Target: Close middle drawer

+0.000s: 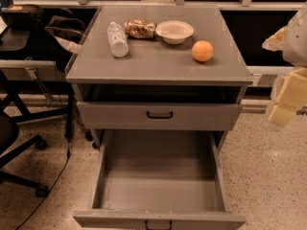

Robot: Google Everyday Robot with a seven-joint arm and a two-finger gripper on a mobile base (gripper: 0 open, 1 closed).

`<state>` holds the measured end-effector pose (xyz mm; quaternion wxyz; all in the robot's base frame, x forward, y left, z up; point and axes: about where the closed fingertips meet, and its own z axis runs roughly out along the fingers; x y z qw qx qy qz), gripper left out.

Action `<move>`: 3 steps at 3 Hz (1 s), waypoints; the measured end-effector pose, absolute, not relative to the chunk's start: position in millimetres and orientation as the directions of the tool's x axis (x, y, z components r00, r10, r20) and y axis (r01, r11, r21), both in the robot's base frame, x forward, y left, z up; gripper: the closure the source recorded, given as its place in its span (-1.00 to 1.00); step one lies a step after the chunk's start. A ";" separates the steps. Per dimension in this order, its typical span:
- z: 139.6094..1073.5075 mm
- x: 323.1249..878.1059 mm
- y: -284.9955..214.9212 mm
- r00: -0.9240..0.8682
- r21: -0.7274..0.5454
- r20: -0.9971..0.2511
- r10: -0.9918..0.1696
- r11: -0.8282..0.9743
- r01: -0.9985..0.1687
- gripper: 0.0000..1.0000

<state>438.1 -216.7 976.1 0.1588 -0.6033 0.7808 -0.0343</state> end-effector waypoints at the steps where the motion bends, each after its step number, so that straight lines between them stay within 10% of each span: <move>1: 976.1 438.1 -216.7 -0.222 -0.245 -0.207 -0.953 0.270 -0.931 -1.00; 3: 941.4 429.6 -210.7 -0.256 -0.222 -0.334 -0.907 0.340 -0.914 -1.00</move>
Offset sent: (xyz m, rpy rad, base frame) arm -0.0054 0.0096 -0.0525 0.1436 0.0241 -0.0364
